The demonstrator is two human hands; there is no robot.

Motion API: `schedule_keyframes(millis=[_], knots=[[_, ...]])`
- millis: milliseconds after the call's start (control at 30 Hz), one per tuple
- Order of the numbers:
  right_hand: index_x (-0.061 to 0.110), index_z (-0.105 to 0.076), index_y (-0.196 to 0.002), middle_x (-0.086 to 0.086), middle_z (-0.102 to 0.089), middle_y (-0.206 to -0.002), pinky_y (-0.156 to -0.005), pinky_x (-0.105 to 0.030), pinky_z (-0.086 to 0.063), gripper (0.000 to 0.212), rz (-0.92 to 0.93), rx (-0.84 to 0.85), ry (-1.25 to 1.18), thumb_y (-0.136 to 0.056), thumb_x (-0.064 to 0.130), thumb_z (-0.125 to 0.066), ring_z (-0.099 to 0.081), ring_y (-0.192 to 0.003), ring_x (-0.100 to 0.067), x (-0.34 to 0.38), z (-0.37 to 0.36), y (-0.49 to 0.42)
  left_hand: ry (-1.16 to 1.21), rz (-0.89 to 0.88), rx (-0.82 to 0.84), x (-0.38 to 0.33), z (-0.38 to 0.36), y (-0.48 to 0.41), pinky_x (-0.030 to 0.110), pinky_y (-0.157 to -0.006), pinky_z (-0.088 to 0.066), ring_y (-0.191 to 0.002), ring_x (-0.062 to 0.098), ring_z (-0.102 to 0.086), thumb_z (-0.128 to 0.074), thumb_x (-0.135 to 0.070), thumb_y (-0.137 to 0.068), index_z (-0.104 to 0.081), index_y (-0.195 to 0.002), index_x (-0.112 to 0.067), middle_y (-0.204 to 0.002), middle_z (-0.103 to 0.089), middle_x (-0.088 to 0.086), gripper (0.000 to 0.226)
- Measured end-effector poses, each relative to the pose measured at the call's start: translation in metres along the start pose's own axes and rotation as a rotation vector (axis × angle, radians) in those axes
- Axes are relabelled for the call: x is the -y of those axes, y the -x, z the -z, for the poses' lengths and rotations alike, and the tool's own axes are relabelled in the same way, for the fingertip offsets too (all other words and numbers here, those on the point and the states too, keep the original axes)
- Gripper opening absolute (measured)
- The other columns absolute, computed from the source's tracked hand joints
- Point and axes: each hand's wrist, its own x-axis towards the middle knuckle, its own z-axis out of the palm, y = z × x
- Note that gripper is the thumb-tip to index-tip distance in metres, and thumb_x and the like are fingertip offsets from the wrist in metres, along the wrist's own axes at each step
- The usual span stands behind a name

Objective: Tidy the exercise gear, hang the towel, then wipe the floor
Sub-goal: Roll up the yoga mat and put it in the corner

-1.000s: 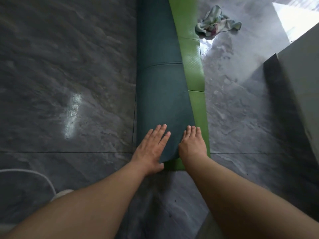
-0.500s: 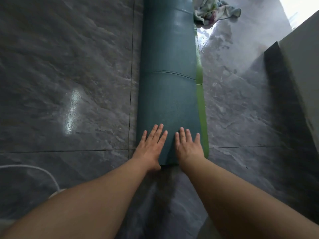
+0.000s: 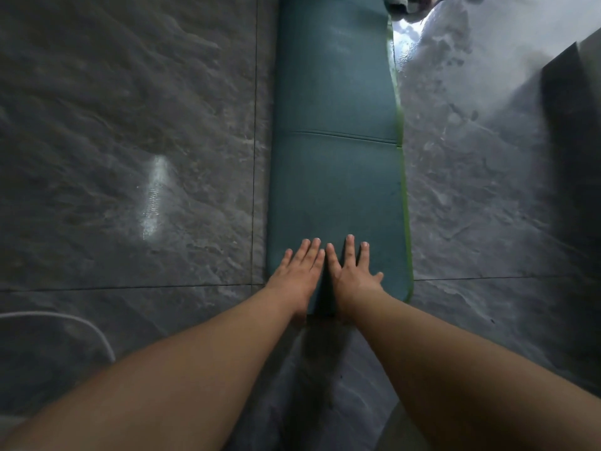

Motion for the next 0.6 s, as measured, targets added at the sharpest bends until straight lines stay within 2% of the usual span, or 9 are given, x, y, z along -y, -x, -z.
schedule_keyframes(millis=[133,267,400,600], knots=[[0.032,0.026,-0.151,-0.009,0.042,-0.153,-0.108,-0.071,-0.025,0.132,0.016,0.064,0.005,-0.077,0.023,-0.083,0.031,-0.143,-0.043,-0.004,0.009,-0.004,-0.002,-0.005,0.007,0.001,-0.001,-0.002,0.047,-0.122,0.005,-0.146,0.026,0.029,-0.089,-0.03,-0.066,0.024,-0.152,-0.009,-0.158,0.034,0.007,0.143],[0.032,0.025,-0.152,-0.009,0.043,-0.153,-0.108,-0.071,-0.026,0.13,0.014,0.069,0.009,-0.079,0.021,-0.082,0.031,-0.142,-0.044,-0.005,0.01,-0.006,-0.003,-0.012,0.011,0.0,0.003,-0.002,0.046,-0.122,0.005,-0.147,0.026,0.028,-0.086,-0.034,-0.068,0.023,-0.152,-0.009,-0.159,0.032,0.008,0.14],[0.032,0.029,-0.15,-0.009,0.045,-0.152,-0.109,-0.071,-0.025,0.141,0.007,0.077,0.026,-0.071,0.023,-0.088,0.032,-0.142,-0.044,-0.004,0.01,-0.005,-0.019,-0.023,0.03,0.003,0.011,-0.001,0.044,-0.123,0.005,-0.147,0.025,0.027,-0.089,-0.04,-0.065,0.023,-0.153,-0.01,-0.159,0.032,0.007,0.145],[0.03,0.03,-0.15,-0.01,0.044,-0.152,-0.108,-0.073,-0.024,0.137,-0.026,0.036,0.025,-0.075,0.018,-0.084,0.032,-0.141,-0.045,0.002,0.005,-0.001,-0.089,-0.003,-0.107,0.007,0.001,0.018,0.047,-0.123,0.004,-0.148,0.023,0.024,-0.084,-0.051,-0.066,0.017,-0.155,-0.017,-0.161,0.028,0.004,0.139]])
